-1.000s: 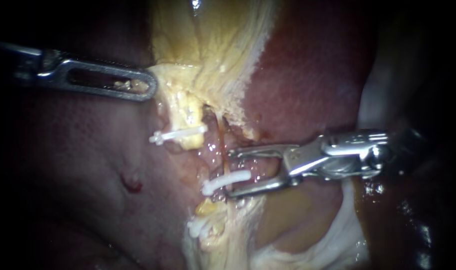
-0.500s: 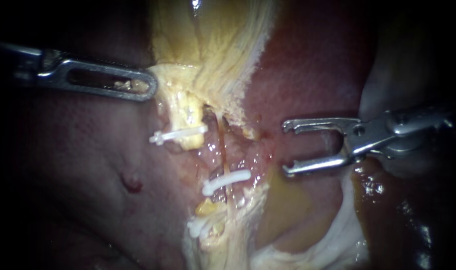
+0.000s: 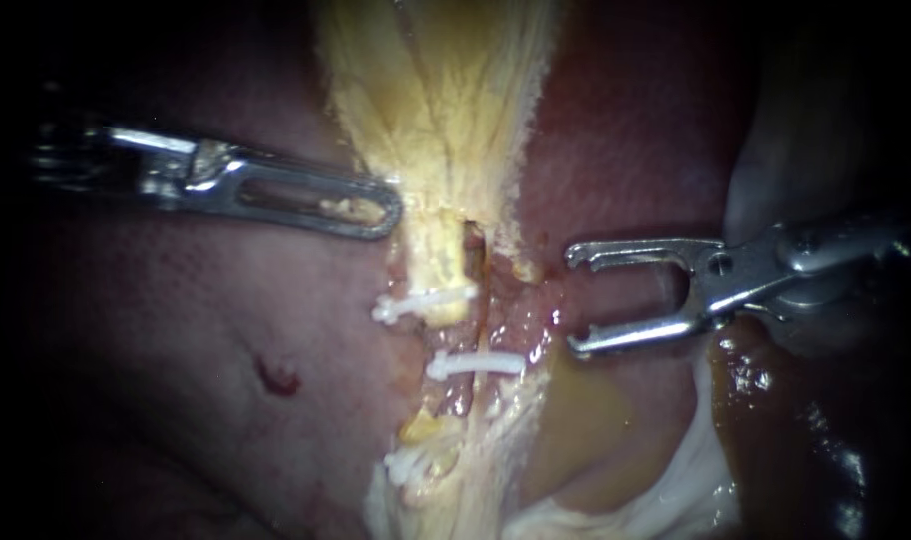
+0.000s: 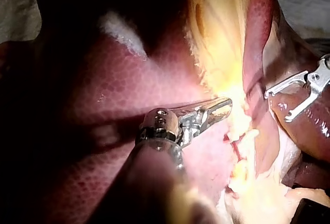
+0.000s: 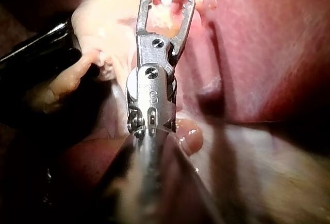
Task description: Going back first clip right tube
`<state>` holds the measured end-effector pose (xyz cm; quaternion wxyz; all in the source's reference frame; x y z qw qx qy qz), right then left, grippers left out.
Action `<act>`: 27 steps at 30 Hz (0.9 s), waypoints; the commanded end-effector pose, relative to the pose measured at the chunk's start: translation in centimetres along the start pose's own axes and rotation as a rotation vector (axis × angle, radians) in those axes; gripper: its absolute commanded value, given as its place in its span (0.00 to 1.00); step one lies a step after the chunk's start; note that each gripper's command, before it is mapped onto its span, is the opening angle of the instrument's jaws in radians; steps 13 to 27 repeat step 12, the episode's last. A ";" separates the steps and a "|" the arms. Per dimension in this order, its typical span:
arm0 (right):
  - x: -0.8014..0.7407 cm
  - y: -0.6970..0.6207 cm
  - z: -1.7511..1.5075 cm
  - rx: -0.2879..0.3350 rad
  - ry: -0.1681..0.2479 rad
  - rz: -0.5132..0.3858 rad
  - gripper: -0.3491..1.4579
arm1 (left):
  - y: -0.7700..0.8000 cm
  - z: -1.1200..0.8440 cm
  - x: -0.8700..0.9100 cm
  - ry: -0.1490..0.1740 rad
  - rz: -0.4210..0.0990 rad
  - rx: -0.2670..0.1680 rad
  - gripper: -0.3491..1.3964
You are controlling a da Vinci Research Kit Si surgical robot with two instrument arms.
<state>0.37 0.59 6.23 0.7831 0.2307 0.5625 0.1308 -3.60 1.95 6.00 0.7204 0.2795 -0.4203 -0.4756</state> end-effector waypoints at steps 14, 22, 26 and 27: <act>0.00 0.00 0.01 0.003 0.000 0.000 0.47 | 0.02 0.01 0.01 0.006 0.000 0.012 0.00; 0.00 0.00 0.01 0.003 0.000 0.000 0.47 | 0.02 0.01 0.01 0.006 0.000 0.012 0.00; 0.00 0.00 0.01 0.003 0.000 0.000 0.47 | 0.02 0.01 0.01 0.006 0.000 0.012 0.00; 0.00 0.00 0.01 0.003 0.000 0.000 0.47 | 0.02 0.01 0.01 0.006 0.000 0.012 0.00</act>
